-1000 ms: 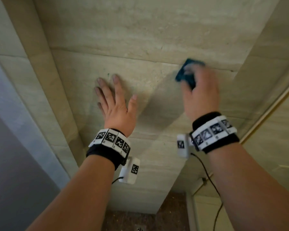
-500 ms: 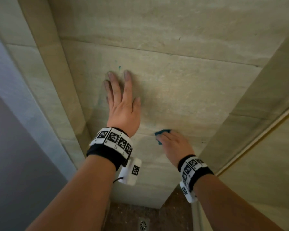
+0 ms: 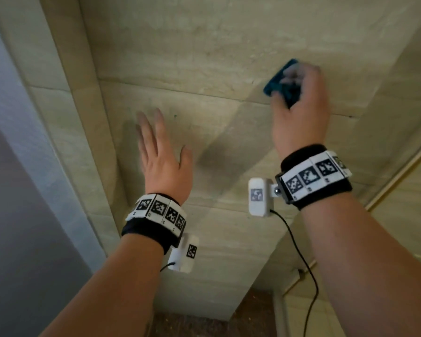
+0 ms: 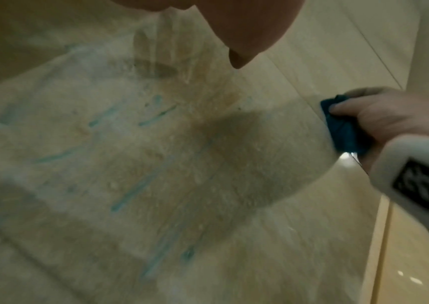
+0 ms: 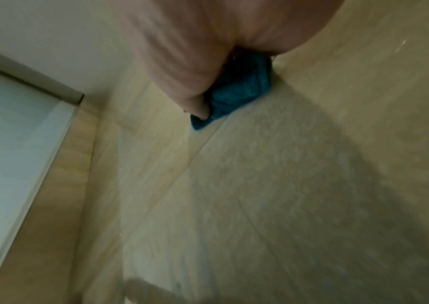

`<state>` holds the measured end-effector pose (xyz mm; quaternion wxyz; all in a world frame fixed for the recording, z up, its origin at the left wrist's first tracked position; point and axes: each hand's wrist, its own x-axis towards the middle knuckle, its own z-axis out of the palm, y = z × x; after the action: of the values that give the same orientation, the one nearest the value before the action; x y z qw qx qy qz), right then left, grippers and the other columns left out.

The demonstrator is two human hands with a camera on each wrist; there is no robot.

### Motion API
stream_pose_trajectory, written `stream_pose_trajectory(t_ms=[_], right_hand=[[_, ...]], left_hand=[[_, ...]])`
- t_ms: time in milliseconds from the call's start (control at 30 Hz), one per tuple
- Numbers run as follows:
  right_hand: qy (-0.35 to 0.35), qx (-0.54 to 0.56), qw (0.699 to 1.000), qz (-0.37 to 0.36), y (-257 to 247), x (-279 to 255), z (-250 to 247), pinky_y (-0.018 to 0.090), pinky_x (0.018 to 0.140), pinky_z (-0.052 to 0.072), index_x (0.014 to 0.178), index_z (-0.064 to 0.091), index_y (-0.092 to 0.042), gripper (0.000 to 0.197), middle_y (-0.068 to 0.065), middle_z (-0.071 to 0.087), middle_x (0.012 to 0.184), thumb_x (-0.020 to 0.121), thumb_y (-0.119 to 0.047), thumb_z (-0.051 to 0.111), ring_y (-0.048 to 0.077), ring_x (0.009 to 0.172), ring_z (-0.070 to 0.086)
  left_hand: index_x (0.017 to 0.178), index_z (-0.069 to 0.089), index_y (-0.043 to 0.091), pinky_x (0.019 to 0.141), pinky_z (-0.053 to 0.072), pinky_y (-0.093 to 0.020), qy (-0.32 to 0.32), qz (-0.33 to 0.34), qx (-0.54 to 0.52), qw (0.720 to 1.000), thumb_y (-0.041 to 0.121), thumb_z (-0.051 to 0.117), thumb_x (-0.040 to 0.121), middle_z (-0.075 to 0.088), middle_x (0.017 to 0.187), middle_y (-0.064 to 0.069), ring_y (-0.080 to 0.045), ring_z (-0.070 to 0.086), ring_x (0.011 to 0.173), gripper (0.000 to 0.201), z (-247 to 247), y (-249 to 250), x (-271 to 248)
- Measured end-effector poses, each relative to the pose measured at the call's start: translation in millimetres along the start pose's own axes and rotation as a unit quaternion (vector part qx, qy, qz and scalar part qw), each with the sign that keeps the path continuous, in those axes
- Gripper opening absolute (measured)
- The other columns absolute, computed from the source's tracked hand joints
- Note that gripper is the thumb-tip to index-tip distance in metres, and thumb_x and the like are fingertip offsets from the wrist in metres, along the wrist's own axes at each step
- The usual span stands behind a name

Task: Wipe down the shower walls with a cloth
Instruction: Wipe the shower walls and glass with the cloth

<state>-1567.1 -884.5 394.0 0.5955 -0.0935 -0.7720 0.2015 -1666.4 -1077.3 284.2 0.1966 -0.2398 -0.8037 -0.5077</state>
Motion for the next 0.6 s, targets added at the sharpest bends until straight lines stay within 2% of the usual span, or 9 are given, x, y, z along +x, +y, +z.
stream_pose_trajectory(t_ms=[67, 167, 233, 300, 433, 533, 600], right_hand=[[-0.033, -0.013, 0.999, -0.008, -3, -7, 6, 0.024, 0.092, 0.05, 0.119, 0.061, -0.015, 0.026, -0.001, 0.062, 0.115, 0.093, -0.012, 0.065, 0.015, 0.106, 0.06], [-0.165, -0.055, 0.983, -0.066, 4, -52, 27, 0.033, 0.092, 0.047, 0.119, 0.065, -0.016, 0.031, 0.005, 0.066, 0.115, 0.09, -0.005, 0.067, 0.023, 0.105, 0.061], [-0.241, -0.102, 0.957, -0.128, 16, -94, 46, 0.038, 0.086, 0.051, 0.118, 0.067, -0.014, 0.039, 0.008, 0.069, 0.111, 0.084, 0.005, 0.069, 0.028, 0.097, 0.061], [-0.302, -0.137, 0.931, -0.156, 35, -136, 60, 0.04, 0.078, 0.052, 0.117, 0.07, -0.015, 0.04, 0.004, 0.07, 0.106, 0.082, 0.006, 0.069, 0.027, 0.089, 0.058], [-0.427, -0.195, 0.869, -0.155, 61, -197, 57, 0.036, 0.084, 0.048, 0.122, 0.066, -0.025, 0.044, -0.007, 0.069, 0.111, 0.085, -0.002, 0.065, 0.019, 0.096, 0.052], [-0.467, -0.202, 0.85, -0.138, 62, -198, 54, 0.035, 0.086, 0.047, 0.121, 0.066, -0.027, 0.038, -0.008, 0.069, 0.11, 0.09, -0.006, 0.06, 0.018, 0.098, 0.053], [-0.443, -0.189, 0.866, -0.137, 51, -180, 55, 0.038, 0.08, 0.051, 0.117, 0.069, -0.026, 0.037, -0.006, 0.071, 0.106, 0.088, -0.004, 0.065, 0.021, 0.092, 0.056]], left_hand=[[0.164, -0.013, 0.036, 0.13, -0.002, -0.047, 0.003, -0.025, -0.015, 1.0, 0.038, 0.048, 0.103, -0.02, 0.173, 0.003, -0.017, -0.016, 0.16, 0.086, -2, -1, 13], [0.165, -0.011, 0.028, 0.13, 0.0, -0.051, -0.004, -0.037, -0.019, 0.999, 0.038, 0.044, 0.106, -0.022, 0.172, 0.0, -0.02, -0.018, 0.159, 0.082, 2, -2, 22], [0.166, -0.009, 0.024, 0.13, -0.003, -0.049, 0.002, -0.03, -0.013, 0.999, 0.028, 0.043, 0.106, -0.021, 0.173, -0.003, -0.023, -0.018, 0.159, 0.079, 4, -3, 22], [0.167, -0.007, 0.024, 0.13, -0.005, -0.048, 0.006, -0.026, -0.003, 1.0, 0.016, 0.041, 0.102, -0.018, 0.173, -0.003, -0.023, -0.015, 0.16, 0.081, 3, -6, 21], [0.166, -0.009, 0.03, 0.127, -0.008, -0.046, -0.011, -0.021, 0.016, 1.0, 0.006, 0.039, 0.092, -0.019, 0.173, 0.001, -0.019, -0.016, 0.159, 0.091, -6, -12, 19], [0.165, -0.011, 0.031, 0.127, -0.008, -0.048, -0.026, -0.021, 0.017, 0.999, 0.004, 0.039, 0.089, -0.021, 0.172, 0.003, -0.018, -0.017, 0.159, 0.095, -9, -11, 18], [0.165, -0.012, 0.031, 0.128, -0.007, -0.05, -0.034, -0.023, 0.021, 0.999, 0.004, 0.04, 0.089, -0.022, 0.172, 0.003, -0.019, -0.017, 0.159, 0.096, -12, -12, 18]])
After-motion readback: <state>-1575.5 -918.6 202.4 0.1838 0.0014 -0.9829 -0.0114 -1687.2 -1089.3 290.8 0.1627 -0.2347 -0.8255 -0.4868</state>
